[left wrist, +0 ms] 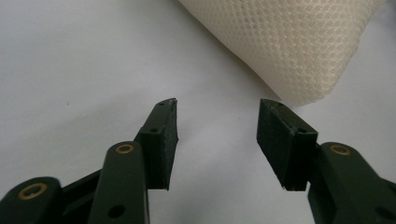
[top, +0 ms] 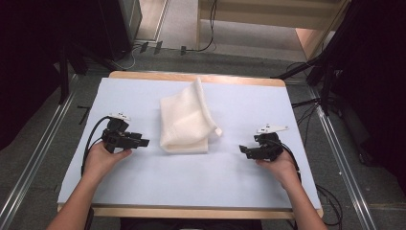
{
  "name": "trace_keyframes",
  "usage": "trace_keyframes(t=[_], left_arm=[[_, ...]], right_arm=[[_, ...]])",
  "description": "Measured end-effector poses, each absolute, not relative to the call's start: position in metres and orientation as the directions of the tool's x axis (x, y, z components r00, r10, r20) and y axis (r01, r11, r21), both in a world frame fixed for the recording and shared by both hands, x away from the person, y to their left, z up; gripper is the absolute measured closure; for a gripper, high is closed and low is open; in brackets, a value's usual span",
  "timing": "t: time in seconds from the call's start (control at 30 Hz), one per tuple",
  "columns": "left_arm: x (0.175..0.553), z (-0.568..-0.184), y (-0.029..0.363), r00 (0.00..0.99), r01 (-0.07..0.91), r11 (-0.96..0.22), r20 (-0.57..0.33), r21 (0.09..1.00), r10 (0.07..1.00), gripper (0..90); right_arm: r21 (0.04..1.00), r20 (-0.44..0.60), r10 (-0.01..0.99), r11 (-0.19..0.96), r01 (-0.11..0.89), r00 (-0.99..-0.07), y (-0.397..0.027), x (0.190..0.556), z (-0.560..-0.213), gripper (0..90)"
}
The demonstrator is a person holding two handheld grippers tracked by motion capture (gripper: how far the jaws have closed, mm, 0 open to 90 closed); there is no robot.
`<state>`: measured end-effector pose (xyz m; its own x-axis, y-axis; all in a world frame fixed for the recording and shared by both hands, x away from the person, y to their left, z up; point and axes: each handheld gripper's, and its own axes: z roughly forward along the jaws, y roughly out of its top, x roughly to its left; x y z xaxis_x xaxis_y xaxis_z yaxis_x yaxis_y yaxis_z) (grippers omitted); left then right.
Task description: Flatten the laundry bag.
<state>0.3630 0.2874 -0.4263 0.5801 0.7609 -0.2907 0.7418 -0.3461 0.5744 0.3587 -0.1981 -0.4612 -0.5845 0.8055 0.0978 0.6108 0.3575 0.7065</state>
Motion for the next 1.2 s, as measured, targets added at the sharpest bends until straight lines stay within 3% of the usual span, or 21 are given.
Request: trace_keyframes(t=[0.2,0.27,0.5,0.77,1.0,1.2], left_arm=[[0.363,-0.426,0.286,0.592,0.726,-0.351,-0.278,0.591,0.757,52.5],[0.363,-0.424,0.285,0.592,0.719,-0.339,-0.279,0.606,0.756,51.3],[0.362,-0.422,0.283,0.586,0.727,-0.325,-0.300,0.606,0.753,48.0],[0.362,-0.419,0.278,0.595,0.724,-0.339,-0.295,0.601,0.747,51.8],[0.360,-0.416,0.277,0.613,0.705,-0.353,-0.277,0.615,0.740,48.1],[0.360,-0.411,0.274,0.598,0.719,-0.325,-0.309,0.614,0.739,33.1]], right_arm=[[0.711,0.100,0.801,0.358,0.605,-0.590,-0.194,0.357,-0.460,36.0],[0.709,0.123,0.798,0.345,0.615,-0.590,-0.195,0.356,-0.459,41.3],[0.724,0.144,0.802,0.314,0.615,-0.579,-0.200,0.357,-0.455,47.3],[0.721,0.139,0.803,0.318,0.615,-0.579,-0.199,0.355,-0.455,47.6],[0.714,0.138,0.803,0.324,0.620,-0.579,-0.198,0.356,-0.456,46.6],[0.703,0.137,0.797,0.340,0.625,-0.588,-0.196,0.355,-0.457,45.3]])
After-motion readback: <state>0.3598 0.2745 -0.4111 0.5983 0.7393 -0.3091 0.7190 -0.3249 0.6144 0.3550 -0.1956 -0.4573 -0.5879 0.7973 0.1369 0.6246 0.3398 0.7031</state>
